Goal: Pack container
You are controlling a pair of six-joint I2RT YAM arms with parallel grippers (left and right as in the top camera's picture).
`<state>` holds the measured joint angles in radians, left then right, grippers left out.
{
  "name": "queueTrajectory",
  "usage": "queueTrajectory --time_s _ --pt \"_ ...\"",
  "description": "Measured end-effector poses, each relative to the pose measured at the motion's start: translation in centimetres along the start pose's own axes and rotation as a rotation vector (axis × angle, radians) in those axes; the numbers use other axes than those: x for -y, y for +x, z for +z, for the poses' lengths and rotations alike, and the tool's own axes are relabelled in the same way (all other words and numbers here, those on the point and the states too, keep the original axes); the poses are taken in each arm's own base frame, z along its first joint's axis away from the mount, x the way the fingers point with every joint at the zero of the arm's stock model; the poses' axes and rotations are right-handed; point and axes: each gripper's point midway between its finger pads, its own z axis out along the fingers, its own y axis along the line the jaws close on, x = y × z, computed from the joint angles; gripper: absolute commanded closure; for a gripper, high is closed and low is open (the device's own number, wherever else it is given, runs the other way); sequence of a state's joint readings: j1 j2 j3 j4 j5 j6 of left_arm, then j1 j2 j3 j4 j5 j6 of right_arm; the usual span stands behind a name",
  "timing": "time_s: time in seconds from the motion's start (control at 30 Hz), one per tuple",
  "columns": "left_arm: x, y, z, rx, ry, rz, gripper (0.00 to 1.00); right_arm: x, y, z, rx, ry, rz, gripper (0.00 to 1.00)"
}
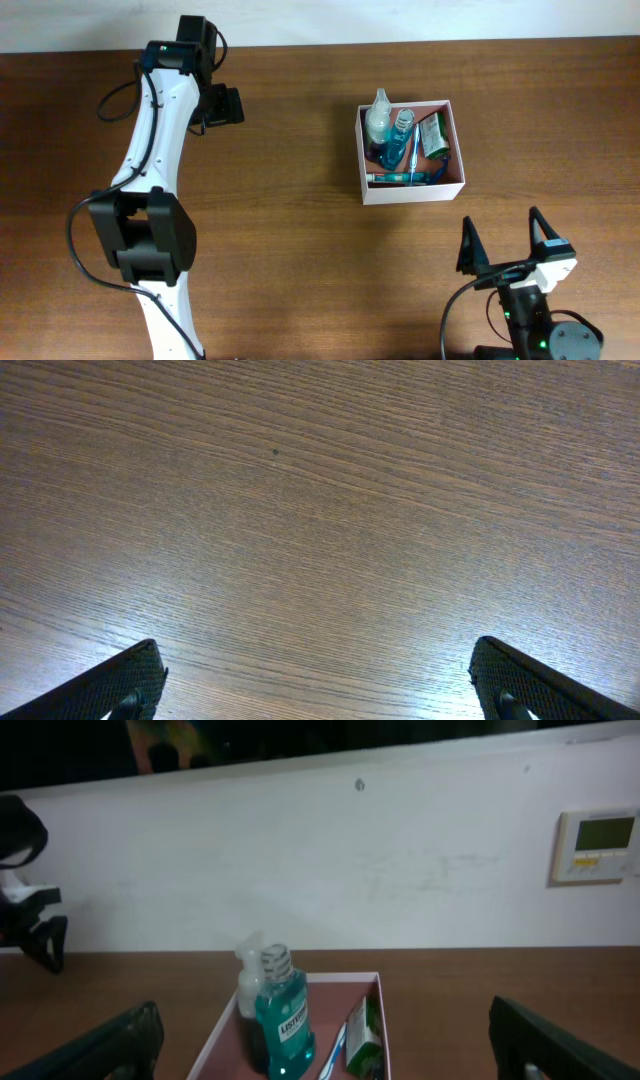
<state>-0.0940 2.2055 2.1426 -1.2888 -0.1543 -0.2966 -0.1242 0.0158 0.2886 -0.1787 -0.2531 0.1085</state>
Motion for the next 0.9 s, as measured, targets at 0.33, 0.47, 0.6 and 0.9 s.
queueTrajectory --time_s 0.33,0.47,0.6,0.9 --pt "0.0 0.0 0.0 0.000 0.000 0.000 0.01 0.5 2.7 1.0 0.004 -0.001 -0.001 0.01" --pt "0.0 0.0 0.0 0.000 0.000 0.000 0.01 0.7 3.7 1.3 -0.001 -0.001 0.001 0.01" --pt "0.0 0.0 0.0 0.000 0.000 0.000 0.01 0.8 3.6 1.6 0.056 -0.007 -0.015 0.01" --pt "0.0 0.0 0.0 0.000 0.000 0.000 0.01 0.8 3.5 1.7 0.123 -0.014 -0.031 0.01"
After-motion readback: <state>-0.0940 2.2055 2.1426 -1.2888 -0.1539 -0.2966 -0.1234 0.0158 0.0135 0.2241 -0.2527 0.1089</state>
